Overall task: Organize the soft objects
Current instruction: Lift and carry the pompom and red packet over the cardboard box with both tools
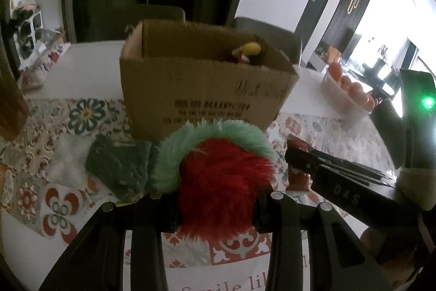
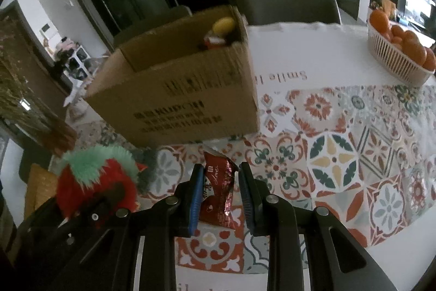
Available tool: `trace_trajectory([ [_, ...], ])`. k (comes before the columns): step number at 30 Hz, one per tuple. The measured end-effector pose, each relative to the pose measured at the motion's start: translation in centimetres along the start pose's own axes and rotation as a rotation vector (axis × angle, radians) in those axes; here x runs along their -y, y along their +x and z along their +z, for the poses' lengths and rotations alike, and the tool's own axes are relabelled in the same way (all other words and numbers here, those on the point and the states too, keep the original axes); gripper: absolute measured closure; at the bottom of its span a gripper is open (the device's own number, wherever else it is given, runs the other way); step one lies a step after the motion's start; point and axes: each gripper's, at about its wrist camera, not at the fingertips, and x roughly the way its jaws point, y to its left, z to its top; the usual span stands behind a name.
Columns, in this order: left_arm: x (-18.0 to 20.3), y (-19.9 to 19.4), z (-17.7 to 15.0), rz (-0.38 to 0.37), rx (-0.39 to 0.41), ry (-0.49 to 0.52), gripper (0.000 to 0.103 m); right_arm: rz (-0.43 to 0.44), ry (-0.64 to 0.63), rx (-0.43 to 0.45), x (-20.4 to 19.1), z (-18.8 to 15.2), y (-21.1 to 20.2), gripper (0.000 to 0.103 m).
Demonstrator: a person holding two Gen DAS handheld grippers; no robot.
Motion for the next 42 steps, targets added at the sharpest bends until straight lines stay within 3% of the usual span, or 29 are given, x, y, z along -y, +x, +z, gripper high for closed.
trace_trajectory([
  [16, 0.6, -5.6, 2.6, 0.01, 0.166, 0.033, 0.066, 0.041, -0.026, 0.142, -2.0, 2.0, -5.0, 0.075],
  [42, 1.6, -8.2, 9.0, 0.026, 0.288, 0.088, 0.066, 0.085, -0.063, 0.293, -4.3, 8.2, -7.4, 0.075],
])
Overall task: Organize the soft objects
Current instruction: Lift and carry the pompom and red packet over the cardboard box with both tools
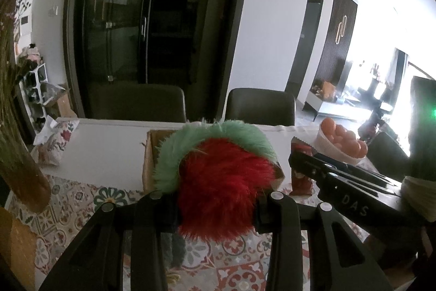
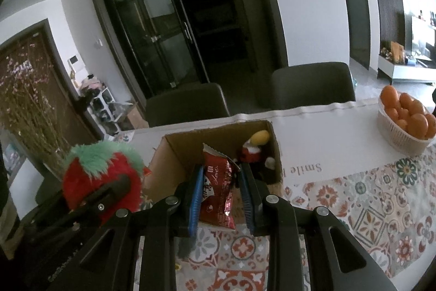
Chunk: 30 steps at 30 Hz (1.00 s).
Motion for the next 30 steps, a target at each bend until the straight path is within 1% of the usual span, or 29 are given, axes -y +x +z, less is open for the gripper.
trace_trajectory([
  [5, 0.1, 0.6, 1.2, 0.013, 0.01, 0.018, 0.066, 0.006, -0.001, 0.006, 0.1, 1.1, 0.8, 0.075],
  [12, 0.1, 1.9, 2.5, 0.031, 0.009, 0.048, 0.066, 0.013, 0.006, -0.018, 0.4, 1.9, 2.6, 0.075],
  [18, -0.1, 3.5, 3.6, 0.045, -0.001, 0.067, 0.066, -0.003, -0.006, -0.029, 0.6, 2.7, 4.2, 0.075],
  [24, -0.5, 5.9, 4.4, 0.052, -0.041, 0.077, 0.066, -0.022, -0.028, -0.058, 0.7, 3.6, 6.3, 0.075],
  [30, -1.2, 8.7, 4.8, 0.064, -0.103, 0.08, 0.066, -0.038, -0.054, -0.107, 0.9, 4.0, 8.6, 0.075],
])
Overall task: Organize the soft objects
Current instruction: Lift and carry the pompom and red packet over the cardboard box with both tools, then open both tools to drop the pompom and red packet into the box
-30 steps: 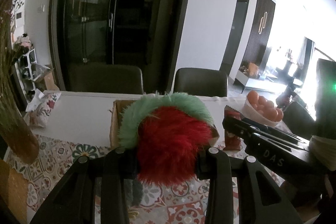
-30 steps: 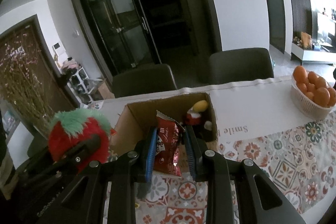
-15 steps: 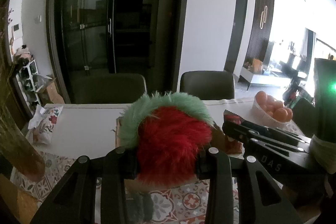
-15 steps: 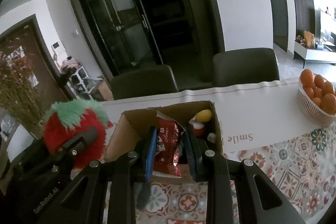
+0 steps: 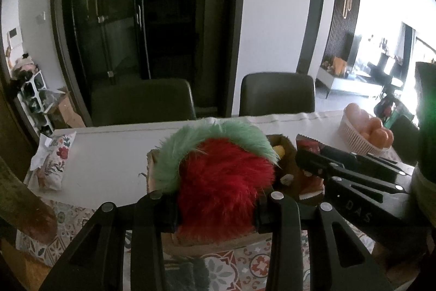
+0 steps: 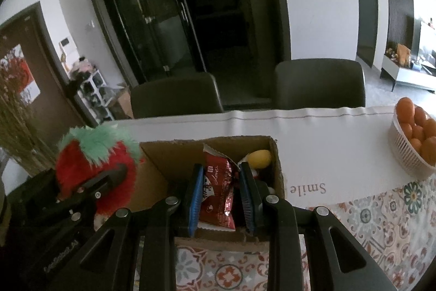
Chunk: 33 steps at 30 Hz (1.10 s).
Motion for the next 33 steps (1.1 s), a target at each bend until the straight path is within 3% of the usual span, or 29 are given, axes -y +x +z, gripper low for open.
trace_trajectory([
  [10, -0.5, 4.2, 0.1, 0.009, -0.124, 0.022, 0.062, -0.01, -0.001, -0.09, 0.9, 0.3, 3.2, 0.075],
  [12, -0.5, 4.7, 0.0, 0.008, -0.144, 0.021, 0.054, -0.011, 0.002, -0.101, 0.9, 0.3, 3.5, 0.073],
  [15, -0.5, 5.2, -0.2, 0.013, -0.165, 0.014, 0.051, -0.018, 0.024, -0.124, 1.3, 0.2, 4.0, 0.07],
  [19, -0.5, 5.2, -0.5, 0.023, -0.177, 0.012, 0.045, -0.035, 0.039, -0.135, 1.7, 0.0, 4.0, 0.066],
  [33, -0.8, 1.8, -1.3, 0.092, -0.173, 0.035, 0.041, -0.053, 0.002, -0.086, 0.1, -0.8, 0.4, 0.066],
])
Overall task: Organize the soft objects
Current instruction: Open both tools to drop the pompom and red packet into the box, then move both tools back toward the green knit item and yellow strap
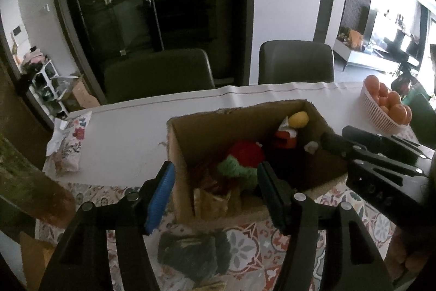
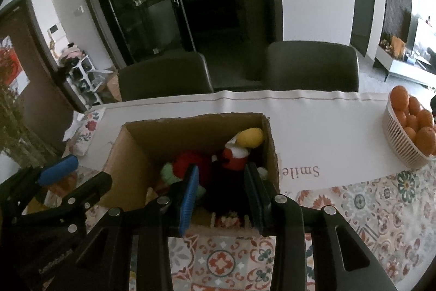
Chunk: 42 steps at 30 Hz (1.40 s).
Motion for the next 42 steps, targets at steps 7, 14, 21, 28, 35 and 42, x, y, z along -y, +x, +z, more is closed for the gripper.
trace_trajectory([
  [7, -0.9, -2.7, -1.6, 0.05, -0.001, -0.006, 0.039, 0.021, -0.019, 0.016, -1.2, -1.2, -2.2, 0.066],
  [14, -2.1, -5.4, -3.6, 0.086, 0.01, -0.013, 0.038, 0.039, -0.057, 0.03, -3.1, -2.6, -4.2, 0.066],
  [21, -3.1, -7.5, -6.0, 0.108, 0.009, -0.05, 0.037, 0.061, -0.086, 0.022, -4.5, -4.5, -5.3, 0.066],
  [28, -3.7, -8.8, -8.8, 0.139, 0.0, -0.093, 0.036, 0.089, -0.134, 0.003, -5.6, -6.5, -5.5, 0.066],
  [35, -4.1, -8.7, -12.1, 0.154, -0.036, -0.161, 0.036, 0.125, -0.187, -0.021, -6.3, -7.9, -4.7, 0.066],
  [42, -3.8, -8.0, -15.3, 0.144, -0.056, -0.222, 0.036, 0.18, -0.262, -0.059, -6.8, -9.4, -3.1, 0.066],
])
